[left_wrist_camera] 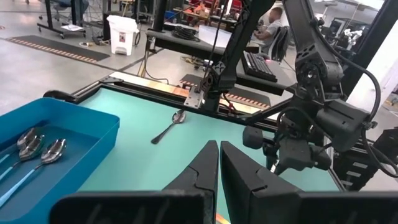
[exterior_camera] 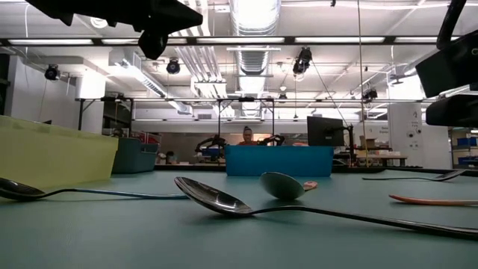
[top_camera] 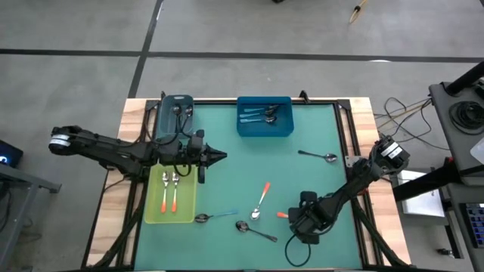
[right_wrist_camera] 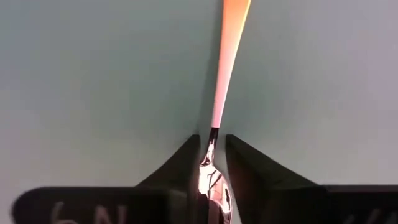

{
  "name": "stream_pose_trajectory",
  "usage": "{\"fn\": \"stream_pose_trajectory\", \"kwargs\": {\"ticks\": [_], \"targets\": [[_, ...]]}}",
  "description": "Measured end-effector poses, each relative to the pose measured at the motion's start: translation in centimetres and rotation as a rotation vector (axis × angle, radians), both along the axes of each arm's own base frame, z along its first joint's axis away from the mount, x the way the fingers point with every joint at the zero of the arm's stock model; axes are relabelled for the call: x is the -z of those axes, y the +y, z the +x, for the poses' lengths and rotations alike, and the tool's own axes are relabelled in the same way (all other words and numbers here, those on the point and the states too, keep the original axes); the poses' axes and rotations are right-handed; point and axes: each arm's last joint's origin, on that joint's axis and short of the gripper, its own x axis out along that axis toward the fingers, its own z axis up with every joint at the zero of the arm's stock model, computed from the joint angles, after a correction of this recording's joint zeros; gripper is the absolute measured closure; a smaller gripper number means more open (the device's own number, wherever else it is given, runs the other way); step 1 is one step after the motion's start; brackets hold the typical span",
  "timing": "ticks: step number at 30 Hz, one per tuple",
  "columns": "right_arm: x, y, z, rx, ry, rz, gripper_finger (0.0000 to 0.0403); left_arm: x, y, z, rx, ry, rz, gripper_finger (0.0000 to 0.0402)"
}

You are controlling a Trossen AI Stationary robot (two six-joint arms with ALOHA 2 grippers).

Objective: Sort silverware by color (type)
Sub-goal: Put the orange spoon into the yellow bin

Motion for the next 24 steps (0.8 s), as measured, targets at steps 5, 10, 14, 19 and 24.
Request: {"fn": "stream_pose_trajectory", "kwargs": {"ticks": [5, 10, 14, 19, 24], "targets": [[0.1, 0.0, 0.0, -0.029, -0.002, -0.003, 0.0386, 0.0, 0.0, 0.0, 0.0, 0.001, 0.0, 0.0402], [0.0, 0.0, 0.0, -0.035, -0.004, -0.002, 0.0392, 0.0, 0.0, 0.0, 0.0, 0.001, 0.0, 0.0402], [-0.9, -0.3, -0.3, -0.04, -0.025, -0.011, 0.0393, 0.0, 0.0, 0.0, 0.0, 0.001, 0.0, 0.0402], [-3.0, -1.3, -0.4, -0.053, -0.036, -0.135, 0.0394, 0.0, 0.0, 0.1, -0.001, -0.012, -0.012, 0.0402], [-4.6, -2.4, 0.2, -0.105, -0.023, -0.244, 0.0394, 0.5, -0.1, 1.1, 0.004, -0.034, -0.004, 0.0398]]}}
